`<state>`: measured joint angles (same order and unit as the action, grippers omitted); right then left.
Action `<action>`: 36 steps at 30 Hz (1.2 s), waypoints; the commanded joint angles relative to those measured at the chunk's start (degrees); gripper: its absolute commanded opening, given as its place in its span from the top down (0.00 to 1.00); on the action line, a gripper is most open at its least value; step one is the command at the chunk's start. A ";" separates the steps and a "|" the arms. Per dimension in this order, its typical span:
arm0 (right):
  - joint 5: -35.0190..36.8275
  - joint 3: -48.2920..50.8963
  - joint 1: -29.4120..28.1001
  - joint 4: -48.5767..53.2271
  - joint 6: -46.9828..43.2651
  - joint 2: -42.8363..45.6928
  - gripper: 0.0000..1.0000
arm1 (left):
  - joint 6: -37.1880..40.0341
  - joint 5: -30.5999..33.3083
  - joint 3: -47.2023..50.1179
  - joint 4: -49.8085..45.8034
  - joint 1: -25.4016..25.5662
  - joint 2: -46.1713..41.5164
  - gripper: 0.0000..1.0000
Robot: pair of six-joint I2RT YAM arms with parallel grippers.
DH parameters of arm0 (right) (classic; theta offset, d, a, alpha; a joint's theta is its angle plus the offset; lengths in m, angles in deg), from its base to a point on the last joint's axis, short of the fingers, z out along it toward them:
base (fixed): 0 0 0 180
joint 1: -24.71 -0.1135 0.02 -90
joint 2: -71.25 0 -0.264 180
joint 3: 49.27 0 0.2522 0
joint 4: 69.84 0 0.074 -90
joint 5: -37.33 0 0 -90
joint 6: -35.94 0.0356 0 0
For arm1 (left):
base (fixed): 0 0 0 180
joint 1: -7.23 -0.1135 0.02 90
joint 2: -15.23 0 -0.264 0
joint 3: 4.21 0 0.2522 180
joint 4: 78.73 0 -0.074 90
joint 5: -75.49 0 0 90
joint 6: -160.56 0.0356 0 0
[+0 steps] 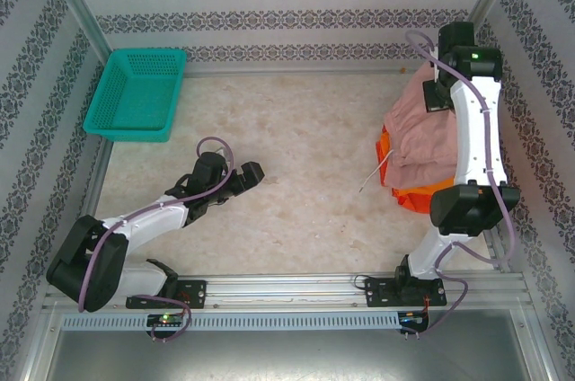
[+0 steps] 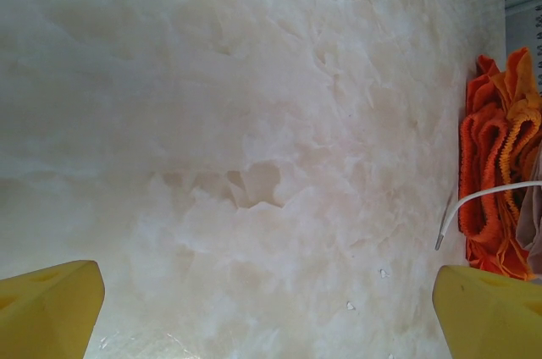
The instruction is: Fold and stack the shorts
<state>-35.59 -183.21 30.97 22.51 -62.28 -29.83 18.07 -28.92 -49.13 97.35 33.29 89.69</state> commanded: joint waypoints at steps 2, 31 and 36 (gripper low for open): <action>0.85 1.01 3.02 -4.87 -2.84 -4.42 1.00 | 0.72 -1.26 -1.54 1.84 -1.02 0.64 0.00; -33.80 18.06 11.63 -22.52 17.97 7.37 0.02 | 1.51 -1.96 -1.36 2.55 -3.07 0.31 0.00; -45.01 37.49 11.45 -38.06 27.48 17.64 0.02 | 2.02 -0.80 -1.10 1.02 -3.06 -1.76 0.00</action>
<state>-69.53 -153.09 42.82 -6.50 -42.68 -13.83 18.66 -30.76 -50.25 97.38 30.74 89.95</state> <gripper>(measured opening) 0.976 0.999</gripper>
